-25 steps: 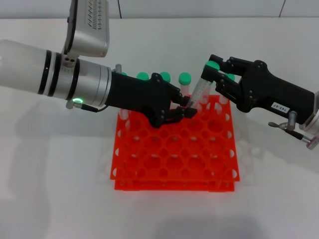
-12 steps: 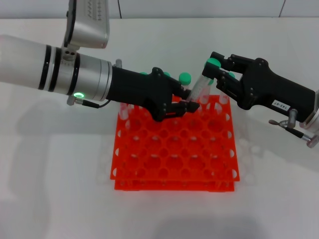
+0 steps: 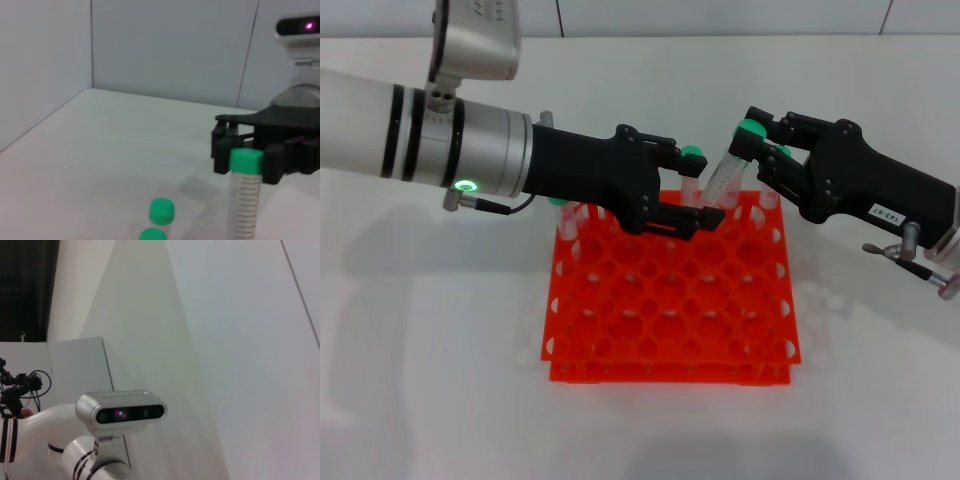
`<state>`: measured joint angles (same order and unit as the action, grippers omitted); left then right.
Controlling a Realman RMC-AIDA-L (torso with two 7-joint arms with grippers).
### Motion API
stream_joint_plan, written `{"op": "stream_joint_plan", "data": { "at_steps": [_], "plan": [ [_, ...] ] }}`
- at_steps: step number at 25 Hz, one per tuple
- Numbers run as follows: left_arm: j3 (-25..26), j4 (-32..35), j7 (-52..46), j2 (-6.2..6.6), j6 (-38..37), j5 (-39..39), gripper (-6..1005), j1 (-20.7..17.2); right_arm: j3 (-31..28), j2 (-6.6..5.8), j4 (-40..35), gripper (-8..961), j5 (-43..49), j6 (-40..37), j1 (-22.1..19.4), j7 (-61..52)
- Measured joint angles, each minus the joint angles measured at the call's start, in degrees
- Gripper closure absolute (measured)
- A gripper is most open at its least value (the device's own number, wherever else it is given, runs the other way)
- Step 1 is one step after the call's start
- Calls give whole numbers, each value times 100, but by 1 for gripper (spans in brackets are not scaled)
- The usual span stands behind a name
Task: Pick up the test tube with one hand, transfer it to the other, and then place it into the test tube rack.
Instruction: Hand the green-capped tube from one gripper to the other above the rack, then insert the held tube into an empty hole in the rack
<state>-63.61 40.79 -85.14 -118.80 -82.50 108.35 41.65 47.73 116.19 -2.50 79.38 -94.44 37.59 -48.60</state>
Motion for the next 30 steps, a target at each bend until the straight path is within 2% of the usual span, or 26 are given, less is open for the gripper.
{"op": "stream_joint_plan", "data": {
  "at_steps": [6, 9, 12, 16, 21, 25, 30],
  "plan": [
    [15, 688, -588, 37, -412, 41, 282, -262, 33, 0, -20, 697, 0, -14, -26, -6],
    [17, 1425, -1046, 47, -644, 57, 161, -547, 38, 0, -39, 697, -1, -26, -65, -21],
    [38, 2298, -1539, 73, -865, 74, 125, -907, 39, -1, -50, 696, -1, -34, -75, -32],
    [51, 3331, -2198, 92, -922, 75, 125, -1374, 45, -18, -54, 695, 0, -47, -81, -43],
    [43, 4398, -2710, 11, -932, 73, 126, -1925, 56, -48, -103, 694, 39, -98, -87, -89],
    [11, 4943, -2903, -23, -974, 71, 126, -2412, 259, -50, -444, 694, 59, -67, -92, -365],
    [42, 5121, -2913, -36, -985, 48, 127, -2917, 478, -59, -826, 693, 61, -21, -94, -655]
  ]
}}
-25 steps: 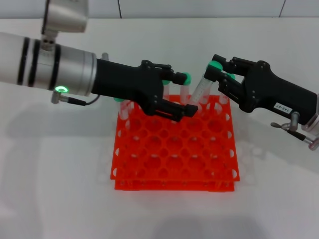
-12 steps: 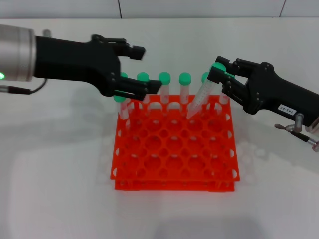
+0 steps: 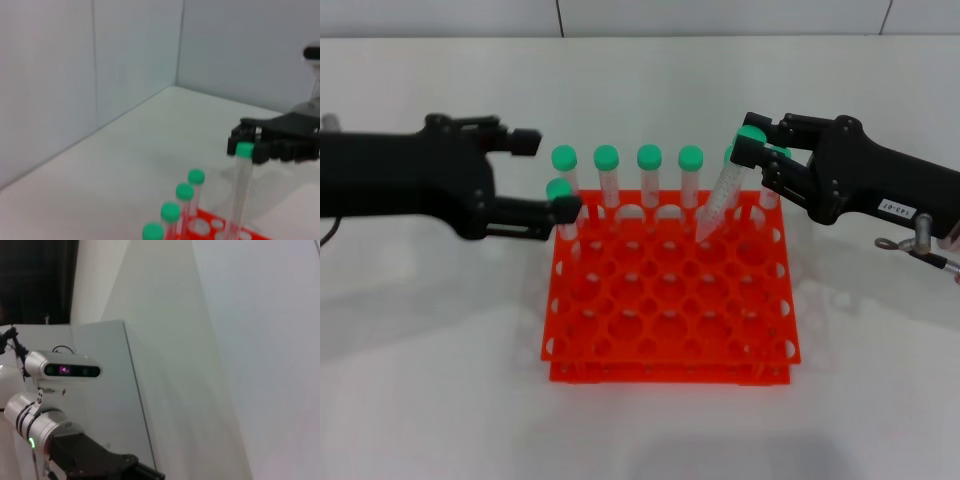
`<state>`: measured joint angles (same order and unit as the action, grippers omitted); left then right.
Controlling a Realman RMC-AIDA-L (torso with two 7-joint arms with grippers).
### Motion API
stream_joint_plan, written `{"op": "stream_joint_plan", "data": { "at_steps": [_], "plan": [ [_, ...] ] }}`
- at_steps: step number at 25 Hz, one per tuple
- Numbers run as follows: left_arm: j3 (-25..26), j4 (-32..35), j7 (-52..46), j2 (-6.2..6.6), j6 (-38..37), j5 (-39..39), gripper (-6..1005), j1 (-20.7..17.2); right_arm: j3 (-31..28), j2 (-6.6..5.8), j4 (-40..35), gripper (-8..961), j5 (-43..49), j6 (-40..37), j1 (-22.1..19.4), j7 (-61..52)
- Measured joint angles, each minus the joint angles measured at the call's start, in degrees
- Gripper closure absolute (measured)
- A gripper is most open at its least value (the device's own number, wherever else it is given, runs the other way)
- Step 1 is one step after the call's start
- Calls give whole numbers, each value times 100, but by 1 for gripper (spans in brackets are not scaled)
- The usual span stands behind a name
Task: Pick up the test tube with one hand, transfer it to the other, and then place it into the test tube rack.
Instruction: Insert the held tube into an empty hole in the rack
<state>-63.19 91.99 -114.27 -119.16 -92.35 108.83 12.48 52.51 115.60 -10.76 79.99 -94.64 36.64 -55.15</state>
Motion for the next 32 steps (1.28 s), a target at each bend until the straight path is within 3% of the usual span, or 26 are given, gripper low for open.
{"op": "stream_joint_plan", "data": {
  "at_steps": [10, 17, 25, 32],
  "plan": [
    [139, 12, 659, -35, 51, -353, 128, -957, 362, 3, -521, 691, -11, 154, 141, -378],
    [399, -524, 1776, -38, 169, -972, 128, -1594, 481, 5, -747, 689, -11, 192, 265, -616],
    [979, -2230, 2894, -12, 42, -1326, 129, -1500, 787, 25, -779, 687, -20, 436, 502, -723],
    [1079, -2661, 3063, 7, 26, -1170, 131, -1322, 1038, 61, -779, 686, -56, 756, 720, -711]
  ]
}}
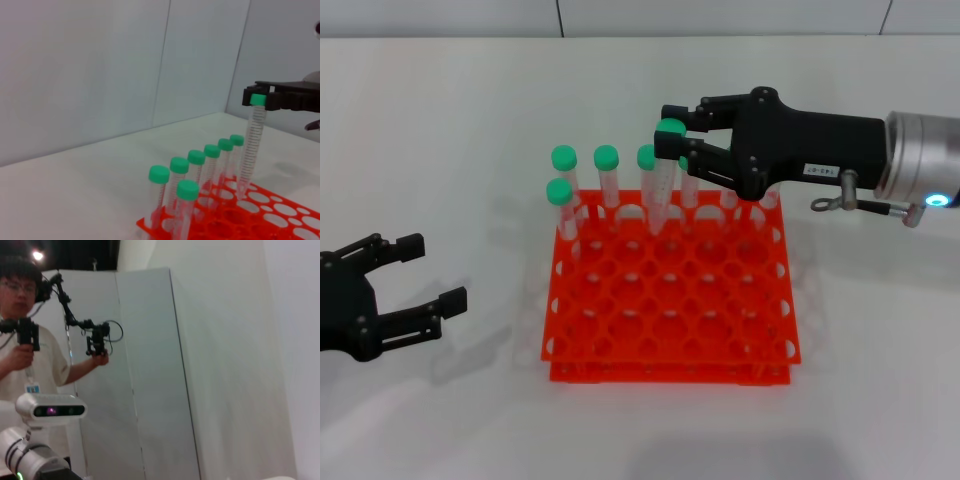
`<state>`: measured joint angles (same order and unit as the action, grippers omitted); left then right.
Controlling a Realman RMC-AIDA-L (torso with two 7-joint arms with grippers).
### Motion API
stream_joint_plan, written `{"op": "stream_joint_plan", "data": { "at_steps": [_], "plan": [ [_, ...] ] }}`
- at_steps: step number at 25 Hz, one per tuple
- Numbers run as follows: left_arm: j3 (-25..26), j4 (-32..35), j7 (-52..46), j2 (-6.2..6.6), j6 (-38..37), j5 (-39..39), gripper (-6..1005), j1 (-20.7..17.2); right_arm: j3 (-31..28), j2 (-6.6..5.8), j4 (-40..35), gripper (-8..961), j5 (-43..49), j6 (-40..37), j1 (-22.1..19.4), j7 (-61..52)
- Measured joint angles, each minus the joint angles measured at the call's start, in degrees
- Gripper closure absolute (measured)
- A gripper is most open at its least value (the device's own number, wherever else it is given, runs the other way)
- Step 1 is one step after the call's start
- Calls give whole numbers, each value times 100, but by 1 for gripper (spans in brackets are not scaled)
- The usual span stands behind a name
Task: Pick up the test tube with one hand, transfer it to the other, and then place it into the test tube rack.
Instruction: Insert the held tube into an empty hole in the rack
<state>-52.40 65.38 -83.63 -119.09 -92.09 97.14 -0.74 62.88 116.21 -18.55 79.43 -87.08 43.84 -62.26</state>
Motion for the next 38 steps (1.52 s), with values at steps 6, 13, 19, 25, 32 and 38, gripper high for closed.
{"op": "stream_joint_plan", "data": {
  "at_steps": [6, 13, 19, 25, 32, 38],
  "plan": [
    [59, -27, -69, 1, 6, 147, 133, 140, 64, 2, 0, 685, -136, 124, 50, -5],
    [199, -13, -456, 1, -19, 638, 133, 424, 479, -2, 1, 683, -479, 252, 98, -13],
    [216, -28, -471, -3, 17, 727, 133, 519, 1363, -3, -80, 682, -1215, 624, 109, 20],
    [214, -12, -450, -1, 25, 707, 133, 522, 2444, -3, -384, 681, -2144, 1145, 63, 1],
    [212, 1, -448, 0, 31, 705, 132, 537, 3254, -2, -530, 680, -2904, 1604, 58, -23],
    [212, -29, -444, 0, 41, 725, 132, 595, 3551, -2, -656, 678, -3140, 1943, 49, -23]
  ]
}}
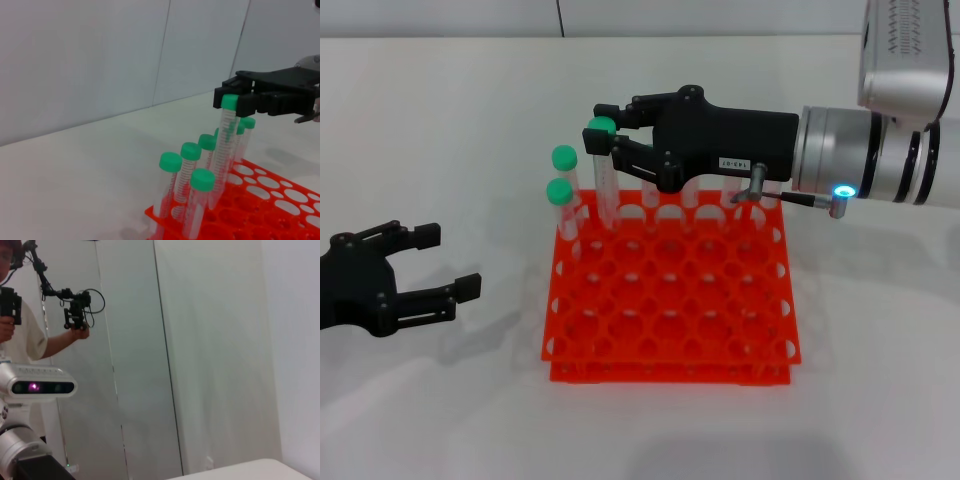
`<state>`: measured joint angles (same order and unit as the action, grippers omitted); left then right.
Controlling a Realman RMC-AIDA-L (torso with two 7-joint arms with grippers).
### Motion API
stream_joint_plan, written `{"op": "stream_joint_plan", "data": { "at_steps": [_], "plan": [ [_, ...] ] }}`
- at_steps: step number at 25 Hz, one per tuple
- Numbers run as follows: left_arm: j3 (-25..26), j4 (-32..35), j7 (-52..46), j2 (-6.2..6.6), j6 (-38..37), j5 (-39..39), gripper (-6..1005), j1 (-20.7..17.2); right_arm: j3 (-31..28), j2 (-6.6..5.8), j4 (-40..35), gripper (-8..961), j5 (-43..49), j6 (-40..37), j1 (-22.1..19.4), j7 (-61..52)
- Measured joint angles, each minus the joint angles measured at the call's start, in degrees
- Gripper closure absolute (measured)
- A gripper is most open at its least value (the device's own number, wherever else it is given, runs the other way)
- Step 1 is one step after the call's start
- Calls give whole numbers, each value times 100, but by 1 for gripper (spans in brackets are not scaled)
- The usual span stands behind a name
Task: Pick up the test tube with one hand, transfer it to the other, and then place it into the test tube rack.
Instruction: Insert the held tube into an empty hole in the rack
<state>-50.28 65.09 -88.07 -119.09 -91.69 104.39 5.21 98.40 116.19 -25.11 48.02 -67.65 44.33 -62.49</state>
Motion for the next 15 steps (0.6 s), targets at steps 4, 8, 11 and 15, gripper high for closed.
{"op": "stream_joint_plan", "data": {
  "at_steps": [4, 8, 11, 15],
  "plan": [
    [0, -2, 6, 0, 14, 3, 132, 10, 48, 0, -6, 677, -21, 68, -20, 0],
    [0, -5, 8, 0, 57, 3, 132, 28, 62, 0, -14, 677, -96, 116, -92, 2],
    [0, -5, 9, 0, 64, 3, 132, 52, 71, 0, -19, 676, -135, 119, -109, 11],
    [0, -5, 9, 0, 65, 9, 132, 78, 139, 0, -21, 675, -140, 138, -109, 11]
  ]
}}
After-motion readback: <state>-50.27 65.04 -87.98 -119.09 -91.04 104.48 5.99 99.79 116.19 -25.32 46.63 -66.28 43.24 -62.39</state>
